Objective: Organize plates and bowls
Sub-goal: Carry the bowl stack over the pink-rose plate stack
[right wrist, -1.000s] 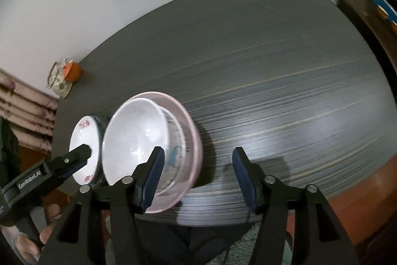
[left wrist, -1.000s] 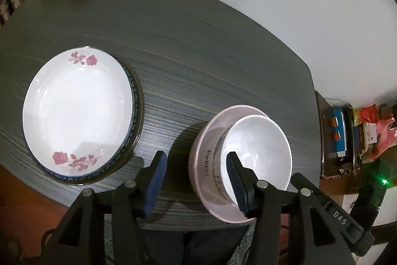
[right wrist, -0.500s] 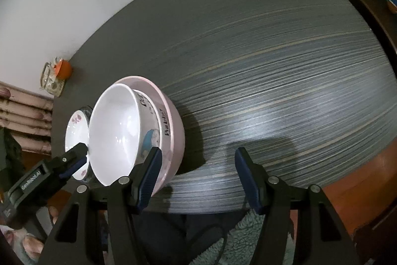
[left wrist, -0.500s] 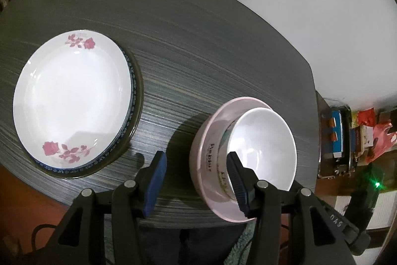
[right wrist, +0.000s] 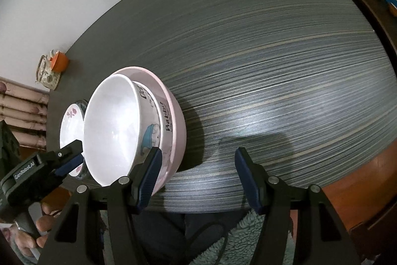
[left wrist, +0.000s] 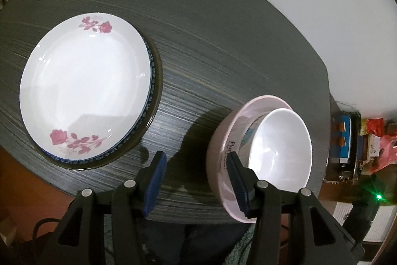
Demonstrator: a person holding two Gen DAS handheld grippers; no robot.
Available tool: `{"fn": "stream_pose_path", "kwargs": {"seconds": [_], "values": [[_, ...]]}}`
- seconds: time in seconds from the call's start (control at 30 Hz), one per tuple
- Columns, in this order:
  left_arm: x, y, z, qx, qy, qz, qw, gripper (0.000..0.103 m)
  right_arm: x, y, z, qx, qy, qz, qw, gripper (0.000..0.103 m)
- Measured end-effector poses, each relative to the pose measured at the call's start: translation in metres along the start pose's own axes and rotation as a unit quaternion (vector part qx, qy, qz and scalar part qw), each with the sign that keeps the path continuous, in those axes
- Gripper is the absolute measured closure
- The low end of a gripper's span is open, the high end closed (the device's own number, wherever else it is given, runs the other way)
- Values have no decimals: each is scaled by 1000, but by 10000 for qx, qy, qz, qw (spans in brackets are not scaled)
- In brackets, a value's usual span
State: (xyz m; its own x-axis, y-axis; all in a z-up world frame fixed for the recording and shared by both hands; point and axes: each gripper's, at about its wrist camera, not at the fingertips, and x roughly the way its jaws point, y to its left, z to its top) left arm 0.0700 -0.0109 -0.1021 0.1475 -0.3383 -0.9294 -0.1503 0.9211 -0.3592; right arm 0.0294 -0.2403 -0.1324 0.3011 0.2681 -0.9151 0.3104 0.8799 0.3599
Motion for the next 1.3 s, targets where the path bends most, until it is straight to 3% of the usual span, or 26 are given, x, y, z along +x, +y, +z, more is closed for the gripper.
{"fn": "stream_pose_path", "kwargs": {"seconds": [0.9,1.07,1.17,1.23,1.3], "values": [[30,-3,8,-40,215,349,9992,54,32,16,5,22,200,-453,9988,45],[30,-3,11,-57,206,342,9992,54,35,17,7,-11,226,-375,9990,52],[28,-4,8,-41,207,292,9994,60,36,18,7,-8,216,-343,9992,55],[28,-6,7,-34,237,160,9996,73,36,19,6,5,221,-336,9992,56],[28,-9,6,-3,214,133,9997,77,35,22,6,-34,209,-334,9992,61]]}}
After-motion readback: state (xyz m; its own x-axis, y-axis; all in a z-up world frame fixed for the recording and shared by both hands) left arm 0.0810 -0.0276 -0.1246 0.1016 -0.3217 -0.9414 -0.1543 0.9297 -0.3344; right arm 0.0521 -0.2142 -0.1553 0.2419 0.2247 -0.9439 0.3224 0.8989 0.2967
